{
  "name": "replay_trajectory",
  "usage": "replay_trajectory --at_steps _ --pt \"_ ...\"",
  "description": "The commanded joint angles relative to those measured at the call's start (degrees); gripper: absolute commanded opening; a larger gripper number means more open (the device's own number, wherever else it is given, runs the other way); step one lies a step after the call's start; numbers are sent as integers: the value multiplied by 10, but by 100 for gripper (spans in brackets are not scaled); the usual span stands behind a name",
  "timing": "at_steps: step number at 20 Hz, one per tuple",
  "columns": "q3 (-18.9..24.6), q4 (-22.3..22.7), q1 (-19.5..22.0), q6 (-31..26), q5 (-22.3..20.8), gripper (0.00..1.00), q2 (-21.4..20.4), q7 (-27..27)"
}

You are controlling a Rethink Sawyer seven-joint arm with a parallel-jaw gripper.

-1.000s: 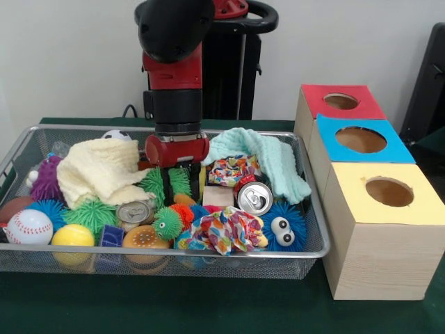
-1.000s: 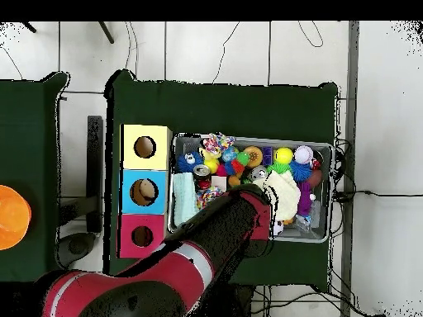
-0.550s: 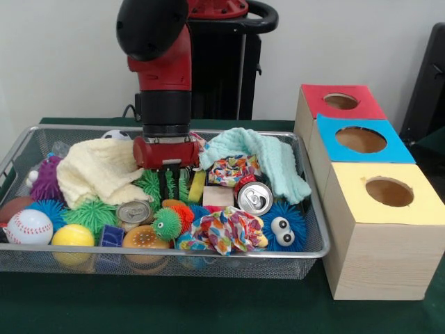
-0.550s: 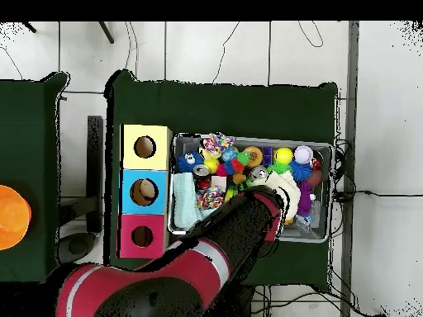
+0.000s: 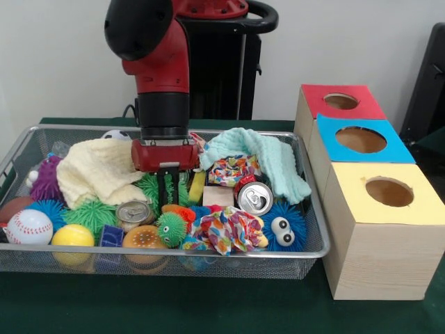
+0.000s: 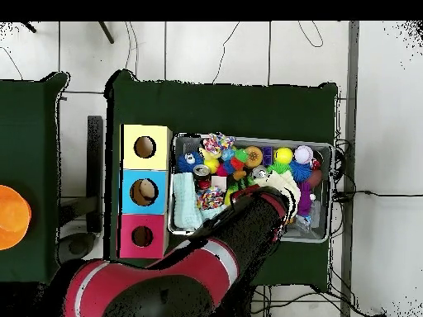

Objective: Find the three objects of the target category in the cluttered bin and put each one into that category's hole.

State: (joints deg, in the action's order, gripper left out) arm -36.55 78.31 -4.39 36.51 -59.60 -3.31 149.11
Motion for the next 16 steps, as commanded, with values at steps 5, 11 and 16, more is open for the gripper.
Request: replay_trajectory --at_steps 5,11,16 --pt "48 -28 -37 -13 -112 0 -30 79" --pt "42 -24 -43 -23 -160 0 -41 124" --pt "38 -20 -45 -25 -185 0 -52 142"
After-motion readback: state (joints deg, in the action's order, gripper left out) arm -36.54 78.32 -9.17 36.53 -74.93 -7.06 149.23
